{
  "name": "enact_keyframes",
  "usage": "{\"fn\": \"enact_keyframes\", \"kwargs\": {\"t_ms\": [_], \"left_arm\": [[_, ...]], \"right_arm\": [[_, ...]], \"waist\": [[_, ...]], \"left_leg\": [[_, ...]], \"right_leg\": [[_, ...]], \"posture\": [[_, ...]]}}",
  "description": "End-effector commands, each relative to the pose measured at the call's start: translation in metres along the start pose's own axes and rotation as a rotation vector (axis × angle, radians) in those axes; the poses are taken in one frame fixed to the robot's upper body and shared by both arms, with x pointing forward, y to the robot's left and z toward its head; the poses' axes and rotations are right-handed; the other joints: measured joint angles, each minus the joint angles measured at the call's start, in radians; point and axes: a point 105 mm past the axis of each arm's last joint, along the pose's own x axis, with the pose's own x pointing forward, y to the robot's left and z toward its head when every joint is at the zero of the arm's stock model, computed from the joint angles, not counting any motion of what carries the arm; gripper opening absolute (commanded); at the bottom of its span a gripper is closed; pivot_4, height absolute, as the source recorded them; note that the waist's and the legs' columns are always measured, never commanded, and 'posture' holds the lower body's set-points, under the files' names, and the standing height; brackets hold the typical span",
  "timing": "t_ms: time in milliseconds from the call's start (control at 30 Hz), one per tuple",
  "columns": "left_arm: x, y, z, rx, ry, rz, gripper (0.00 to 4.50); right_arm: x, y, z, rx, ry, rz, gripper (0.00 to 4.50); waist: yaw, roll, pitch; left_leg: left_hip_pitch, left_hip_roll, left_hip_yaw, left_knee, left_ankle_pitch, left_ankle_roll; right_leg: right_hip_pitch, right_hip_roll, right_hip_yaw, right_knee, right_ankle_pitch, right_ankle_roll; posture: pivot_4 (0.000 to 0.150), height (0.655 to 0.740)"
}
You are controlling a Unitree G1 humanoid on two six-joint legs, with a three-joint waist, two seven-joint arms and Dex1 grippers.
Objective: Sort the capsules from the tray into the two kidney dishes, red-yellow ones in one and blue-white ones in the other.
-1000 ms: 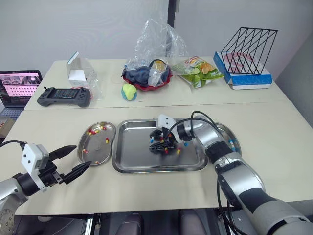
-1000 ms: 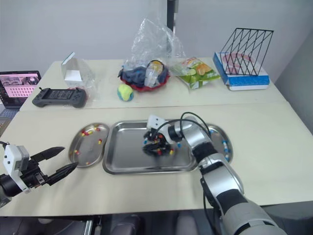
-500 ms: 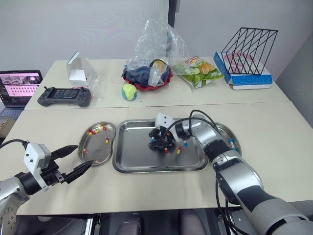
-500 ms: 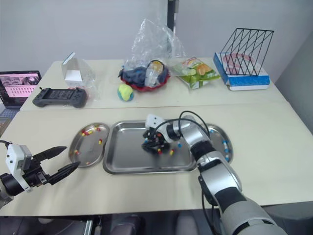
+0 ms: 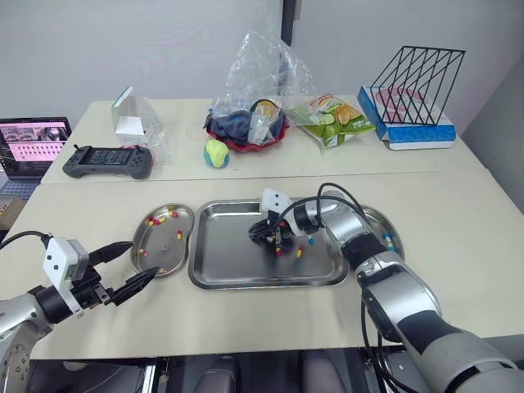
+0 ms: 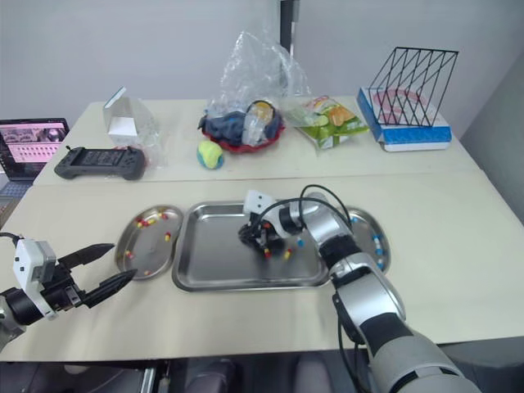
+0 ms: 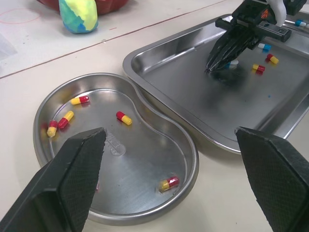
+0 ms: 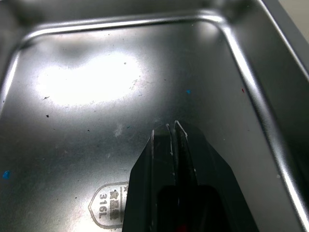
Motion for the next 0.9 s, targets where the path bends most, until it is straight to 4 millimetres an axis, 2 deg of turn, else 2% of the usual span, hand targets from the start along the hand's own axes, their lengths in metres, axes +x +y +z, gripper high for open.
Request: {"fn": "enact_keyframes", "kwargs": {"t_ms": [33, 100, 200, 233, 267, 333, 467, 600, 733, 800, 867, 900], "left_arm": [[0.0, 0.0, 0.005, 0.023, -0.01, -0.006, 4.5], [0.0, 0.0, 0.005, 0.021, -0.01, -0.007, 4.5], [0.001, 0.0, 0.005, 0.021, -0.01, -0.009, 4.5], [0.001, 0.0, 0.005, 0.02, -0.01, -0.01, 4.5], [0.001, 0.0, 0.005, 0.02, -0.01, -0.012, 4.5], [0.002, 0.0, 0.005, 0.019, -0.011, -0.014, 4.5], [0.005, 0.001, 0.005, 0.018, -0.013, -0.023, 4.5], [0.008, 0.003, 0.005, 0.021, -0.015, -0.035, 4.5], [0.008, 0.003, 0.01, 0.022, -0.037, -0.049, 4.5], [0.006, 0.002, 0.015, 0.019, -0.059, -0.057, 4.5], [0.005, 0.002, 0.015, 0.007, -0.06, -0.061, 4.5], [0.005, 0.003, 0.016, 0.002, -0.062, -0.066, 4.5]], "right_arm": [[-0.01, -0.004, 0.031, 0.004, -0.118, 0.01, 0.21], [-0.017, -0.002, 0.041, 0.02, -0.153, 0.033, 0.21], [-0.027, 0.003, 0.048, 0.032, -0.17, 0.051, 0.99], [-0.03, 0.006, 0.049, 0.032, -0.166, 0.058, 1.33], [-0.034, 0.008, 0.048, 0.02, -0.154, 0.056, 2.09], [-0.037, 0.01, 0.046, 0.005, -0.132, 0.039, 2.46], [-0.042, 0.015, 0.034, -0.045, -0.055, -0.007, 3.85], [-0.039, 0.028, 0.028, -0.065, -0.009, -0.051, 3.85], [-0.036, 0.048, 0.032, -0.019, 0.016, -0.127, 3.85], [-0.038, 0.05, 0.029, 0.025, 0.044, -0.203, 3.85], [-0.046, 0.041, 0.022, 0.106, 0.159, -0.373, 3.85], [-0.047, 0.043, 0.027, 0.098, 0.161, -0.386, 3.85]], "waist": [[0.0, 0.0, 0.0], [0.0, 0.0, 0.0], [0.001, 0.0, 0.0], [0.003, 0.0, 0.0], [0.003, 0.0, 0.0], [0.004, 0.0, 0.0], [0.006, 0.0, 0.0], [0.009, 0.0, 0.0], [0.009, 0.0, 0.0], [0.012, 0.0, 0.0], [0.016, 0.0, 0.0], [0.02, 0.0, 0.0]], "left_leg": [[0.0, 0.0, 0.0, 0.0, 0.0, 0.0], [0.0, 0.0, 0.0, 0.0, 0.0, 0.0], [0.0, 0.0, 0.0, 0.0, -0.001, 0.001], [0.0, 0.0, 0.0, 0.0, -0.001, 0.001], [0.0, 0.0, 0.0, 0.0, -0.001, 0.002], [0.0, 0.0, 0.0, 0.0, -0.001, 0.002], [0.0, 0.0, 0.0, 0.0, -0.001, 0.002], [0.0, 0.0, 0.0, 0.0, -0.001, 0.002], [-0.001, 0.0, 0.001, 0.0, -0.001, 0.002], [-0.001, 0.0, 0.001, 0.0, -0.001, 0.002], [-0.002, 0.0, 0.001, 0.0, -0.001, 0.002], [-0.003, 0.0, 0.001, 0.0, -0.001, 0.002]], "right_leg": [[0.0, 0.0, 0.0, 0.0, 0.0, 0.0], [0.0, 0.0, 0.0, 0.0, 0.0, 0.0], [0.0, 0.0, 0.0, 0.0, 0.0, 0.0], [0.0, 0.0, 0.0, 0.0, 0.0, 0.0], [0.0, 0.0, 0.0, 0.0, 0.0, 0.0], [0.0, 0.0, 0.0, 0.0, 0.0, 0.0], [-0.001, 0.0, 0.0, 0.0, 0.0, 0.0], [-0.001, 0.0, 0.0, 0.0, 0.0, 0.0], [-0.002, 0.0, 0.0, 0.001, 0.0, 0.0], [-0.004, 0.0, 0.0, 0.001, 0.0, 0.0], [-0.005, 0.0, 0.0, 0.001, 0.0, 0.0], [-0.006, 0.0, 0.001, 0.002, 0.0, -0.001]], "posture": [[0.15, 0.74], [0.15, 0.74], [0.15, 0.74], [0.15, 0.74], [0.15, 0.74], [0.15, 0.74], [0.15, 0.74], [0.15, 0.74], [0.15, 0.74], [0.15, 0.74], [0.15, 0.74], [0.15, 0.74]]}}
